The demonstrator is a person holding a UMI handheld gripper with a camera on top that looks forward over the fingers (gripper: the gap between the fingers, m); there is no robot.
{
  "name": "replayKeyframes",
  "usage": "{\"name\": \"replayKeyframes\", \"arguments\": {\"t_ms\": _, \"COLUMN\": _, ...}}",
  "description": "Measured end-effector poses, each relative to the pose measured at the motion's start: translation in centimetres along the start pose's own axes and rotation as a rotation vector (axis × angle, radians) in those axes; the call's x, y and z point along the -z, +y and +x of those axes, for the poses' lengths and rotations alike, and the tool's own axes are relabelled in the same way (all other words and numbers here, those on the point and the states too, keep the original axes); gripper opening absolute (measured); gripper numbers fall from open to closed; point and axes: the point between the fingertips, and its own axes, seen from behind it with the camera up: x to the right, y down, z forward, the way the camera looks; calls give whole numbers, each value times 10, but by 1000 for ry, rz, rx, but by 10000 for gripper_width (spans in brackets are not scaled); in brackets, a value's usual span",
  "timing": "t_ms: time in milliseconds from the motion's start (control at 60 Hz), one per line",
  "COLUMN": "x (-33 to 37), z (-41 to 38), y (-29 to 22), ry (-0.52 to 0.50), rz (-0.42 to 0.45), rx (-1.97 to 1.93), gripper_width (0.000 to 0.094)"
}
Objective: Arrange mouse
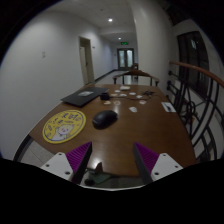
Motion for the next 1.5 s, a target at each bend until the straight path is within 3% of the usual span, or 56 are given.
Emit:
{"name": "replayKeyframes", "arguments": {"t_ms": 233, "x": -96, "z": -49, "y": -27, "ry": -12, "rz": -40, "rx": 36, "gripper_width": 818}}
{"name": "replayKeyframes", "arguments": {"t_ms": 283, "x": -115, "z": -47, "y": -26, "ry": 19, "rz": -77, "rx": 9, "gripper_width": 817}}
{"name": "replayKeyframes", "arguments": {"t_ms": 450, "x": -155, "z": -45, "y": -52, "ry": 65, "rz": -71, "rx": -14, "gripper_width": 796}}
{"name": "replayKeyframes", "arguments": {"t_ms": 483, "x": -162, "z": -41, "y": -56, "ry": 87, "rz": -64, "rx": -12, "gripper_width": 750}}
{"name": "replayKeyframes", "arguments": {"t_ms": 517, "x": -168, "z": -36, "y": -59, "ry": 116, "rz": -62, "rx": -6, "gripper_width": 642}}
{"name": "replayKeyframes", "arguments": {"t_ms": 650, "x": -173, "z": -40, "y": -62, "ry": 87, "rz": -58, "rx": -30, "gripper_width": 435}}
{"name": "replayKeyframes", "arguments": {"t_ms": 750, "x": -171, "z": -40, "y": -63, "ry": 38, "rz": -53, "rx": -31, "gripper_width": 367}}
{"name": "replayKeyframes", "arguments": {"t_ms": 817, "x": -159, "z": -24, "y": -64, "ry": 88, "rz": -55, "rx": -36, "gripper_width": 361}}
{"name": "replayKeyframes", "arguments": {"t_ms": 917, "x": -119, "z": -41, "y": -110, "ry": 80, "rz": 68, "rx": -15, "gripper_width": 360}}
{"name": "replayKeyframes", "arguments": {"t_ms": 1033, "x": -58, "z": -110, "y": -177, "ry": -8, "rz": 230, "rx": 14, "gripper_width": 360}}
{"name": "replayKeyframes", "arguments": {"t_ms": 1117, "x": -44, "z": -162, "y": -193, "ry": -70, "rz": 266, "rx": 2, "gripper_width": 357}}
{"name": "replayKeyframes", "arguments": {"t_ms": 1183, "x": -53, "z": -200, "y": -172, "ry": -107, "rz": 230, "rx": 8, "gripper_width": 359}}
{"name": "replayKeyframes", "arguments": {"t_ms": 1250, "x": -81, "z": -223, "y": -132, "ry": -126, "rz": 139, "rx": 20, "gripper_width": 358}}
{"name": "replayKeyframes", "arguments": {"t_ms": 1383, "x": -133, "z": -228, "y": -57, "ry": -75, "rz": -27, "rx": 35, "gripper_width": 358}}
{"name": "replayKeyframes", "arguments": {"t_ms": 1450, "x": -139, "z": -221, "y": -31, "ry": -55, "rz": -73, "rx": 30, "gripper_width": 363}}
{"name": "replayKeyframes", "arguments": {"t_ms": 1483, "x": -142, "z": -220, "y": -35, "ry": -58, "rz": -47, "rx": 30, "gripper_width": 361}}
{"name": "replayKeyframes", "arguments": {"t_ms": 1500, "x": -142, "z": -219, "y": -34, "ry": -57, "rz": -55, "rx": 37, "gripper_width": 413}}
